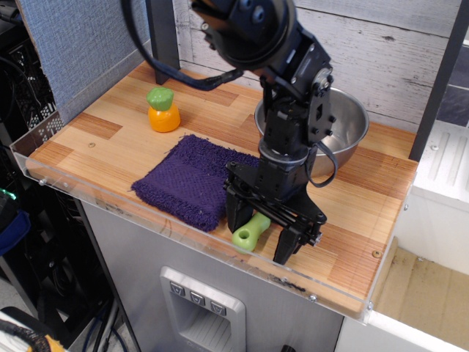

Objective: Put the spatula on the towel.

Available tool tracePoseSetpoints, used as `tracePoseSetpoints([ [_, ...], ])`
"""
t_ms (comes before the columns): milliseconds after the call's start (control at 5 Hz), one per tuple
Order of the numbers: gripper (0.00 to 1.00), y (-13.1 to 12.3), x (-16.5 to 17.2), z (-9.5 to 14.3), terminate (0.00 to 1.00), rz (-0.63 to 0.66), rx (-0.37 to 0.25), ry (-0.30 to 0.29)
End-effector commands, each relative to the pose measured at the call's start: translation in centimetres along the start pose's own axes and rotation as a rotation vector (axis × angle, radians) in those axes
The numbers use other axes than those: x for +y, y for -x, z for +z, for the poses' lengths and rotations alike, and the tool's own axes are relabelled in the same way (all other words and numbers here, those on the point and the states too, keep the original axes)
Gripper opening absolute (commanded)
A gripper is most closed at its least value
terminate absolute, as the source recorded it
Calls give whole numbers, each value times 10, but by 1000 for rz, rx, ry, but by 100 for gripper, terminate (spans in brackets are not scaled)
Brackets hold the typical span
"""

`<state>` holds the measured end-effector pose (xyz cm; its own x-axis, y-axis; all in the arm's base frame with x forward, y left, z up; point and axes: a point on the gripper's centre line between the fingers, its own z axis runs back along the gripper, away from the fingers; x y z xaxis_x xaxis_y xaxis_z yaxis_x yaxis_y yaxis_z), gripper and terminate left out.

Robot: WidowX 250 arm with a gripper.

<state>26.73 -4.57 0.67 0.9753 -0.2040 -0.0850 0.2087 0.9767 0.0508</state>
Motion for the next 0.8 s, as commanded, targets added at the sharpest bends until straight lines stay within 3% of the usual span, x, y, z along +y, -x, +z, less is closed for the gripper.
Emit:
tracePoseSetpoints([
  [0,0,-11,1,16,0,-32,-43,-19],
  [400,0,-14,0,36,0,-48,-73,14],
  [600,0,-18,-9,63,0,-86,-108,82],
])
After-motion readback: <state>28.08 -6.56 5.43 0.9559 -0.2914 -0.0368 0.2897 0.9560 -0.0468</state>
